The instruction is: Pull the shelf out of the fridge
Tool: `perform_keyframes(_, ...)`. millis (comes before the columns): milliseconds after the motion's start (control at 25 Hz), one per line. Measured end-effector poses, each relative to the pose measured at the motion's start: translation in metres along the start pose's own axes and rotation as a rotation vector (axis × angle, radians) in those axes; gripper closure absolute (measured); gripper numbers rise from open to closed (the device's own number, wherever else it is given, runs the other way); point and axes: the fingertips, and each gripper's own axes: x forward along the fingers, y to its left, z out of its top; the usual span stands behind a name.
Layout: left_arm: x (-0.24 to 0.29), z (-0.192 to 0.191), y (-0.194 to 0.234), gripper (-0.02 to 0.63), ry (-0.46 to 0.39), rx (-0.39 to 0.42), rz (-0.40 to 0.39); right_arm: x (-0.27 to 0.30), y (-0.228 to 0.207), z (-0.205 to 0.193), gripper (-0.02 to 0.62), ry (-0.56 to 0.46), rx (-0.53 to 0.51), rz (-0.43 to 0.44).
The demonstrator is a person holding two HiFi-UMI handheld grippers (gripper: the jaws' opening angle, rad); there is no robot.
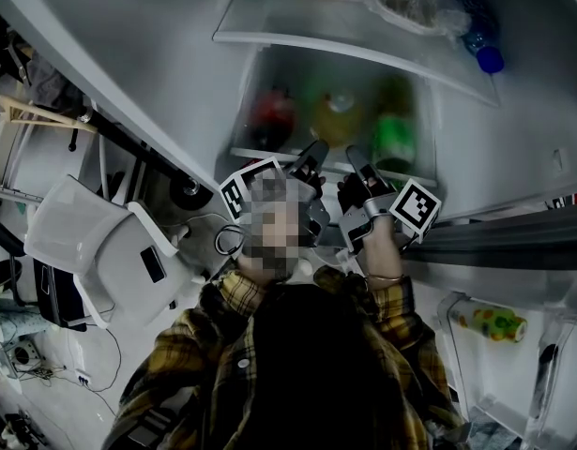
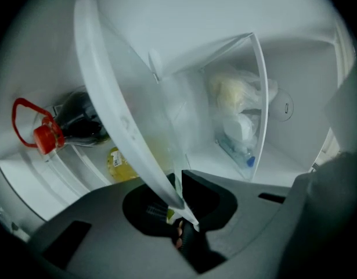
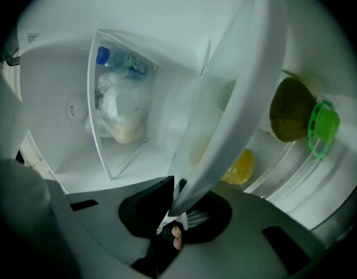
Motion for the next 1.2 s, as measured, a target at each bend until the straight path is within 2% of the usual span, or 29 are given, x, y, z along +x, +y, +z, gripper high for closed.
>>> perform_keyframes(1200,-0.046,-0.026,-0.007,0.558,0.025,-0.004,-0.023,-0.037,0.014,-0.040,0.546,0.025,-0.039,0.003)
